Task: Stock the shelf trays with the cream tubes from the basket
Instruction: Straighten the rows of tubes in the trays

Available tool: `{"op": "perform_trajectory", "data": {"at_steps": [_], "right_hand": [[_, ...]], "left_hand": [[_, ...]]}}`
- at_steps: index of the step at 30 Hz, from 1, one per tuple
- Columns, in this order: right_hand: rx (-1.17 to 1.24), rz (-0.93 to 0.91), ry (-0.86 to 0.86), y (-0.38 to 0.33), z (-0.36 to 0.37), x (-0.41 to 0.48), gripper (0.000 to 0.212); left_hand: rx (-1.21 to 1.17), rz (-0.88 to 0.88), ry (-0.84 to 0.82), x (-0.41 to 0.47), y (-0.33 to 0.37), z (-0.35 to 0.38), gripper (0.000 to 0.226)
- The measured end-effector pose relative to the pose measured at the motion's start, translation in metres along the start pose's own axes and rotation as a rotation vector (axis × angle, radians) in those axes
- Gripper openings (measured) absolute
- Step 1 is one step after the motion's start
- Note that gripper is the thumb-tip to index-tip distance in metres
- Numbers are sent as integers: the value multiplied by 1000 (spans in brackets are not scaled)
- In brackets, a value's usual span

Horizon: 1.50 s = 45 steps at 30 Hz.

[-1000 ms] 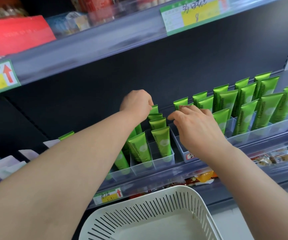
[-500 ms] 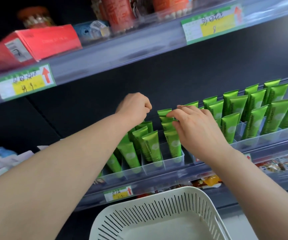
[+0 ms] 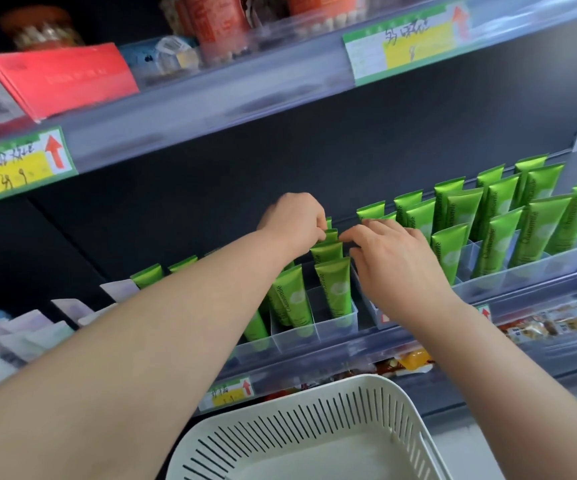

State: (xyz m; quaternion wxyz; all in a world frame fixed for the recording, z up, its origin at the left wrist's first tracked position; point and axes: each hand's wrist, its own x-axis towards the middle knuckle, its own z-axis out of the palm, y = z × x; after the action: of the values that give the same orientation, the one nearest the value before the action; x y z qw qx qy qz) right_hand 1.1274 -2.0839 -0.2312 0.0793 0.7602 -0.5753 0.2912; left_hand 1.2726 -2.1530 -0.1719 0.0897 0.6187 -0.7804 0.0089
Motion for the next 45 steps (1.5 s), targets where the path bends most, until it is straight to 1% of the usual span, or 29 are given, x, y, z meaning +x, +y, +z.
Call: {"op": "perform_trajectory", "data": {"at_steps": [6,8,11,13,16,20,27,29,31,33,35,38,42,45], "right_hand": [[25,4,9,6,-7,3,25],[23,-4,-6,2,-10,2,26],[58,-63,-48,-8,-12,-2,27],[86,-125,-70,-18,-12,-4,27],[51,-184,-98,-31,-7,-7,28],[-24,-241,-106,-47,5,-6,26],[-73,-181,-89,-57,19,1,16],[-66,-173,-60,-57,19,3,13],[-63,-161,-45,-55,18,4,13],[-82,-159,-81,-54,17,4,16],[-71,-169,-112,-52,19,3,21],[-35,-188,-86,-51,16,3,24],[7,-155,-62,-45,10,4,30],[28,-130,-67,-41,11,3,27]], "left_hand": [[-3,-51,1,-1,4,0,4],[-20,-52,-5,-4,3,-2,6],[-53,-37,19,-12,-3,-13,13],[-78,-39,59,-21,-15,-25,12],[-120,-64,104,-40,-40,-37,10],[-115,-105,69,-65,-61,-37,5],[-16,-71,9,-75,-61,-23,13],[-2,-67,-4,-73,-59,-20,14],[7,-65,-7,-70,-58,-15,14],[12,-69,-4,-67,-57,-12,13],[0,-74,14,-63,-55,-11,12],[-19,-45,46,-58,-50,-10,10],[-53,-29,25,-57,-46,-5,9],[-168,-68,42,-55,-51,-11,10]]}}
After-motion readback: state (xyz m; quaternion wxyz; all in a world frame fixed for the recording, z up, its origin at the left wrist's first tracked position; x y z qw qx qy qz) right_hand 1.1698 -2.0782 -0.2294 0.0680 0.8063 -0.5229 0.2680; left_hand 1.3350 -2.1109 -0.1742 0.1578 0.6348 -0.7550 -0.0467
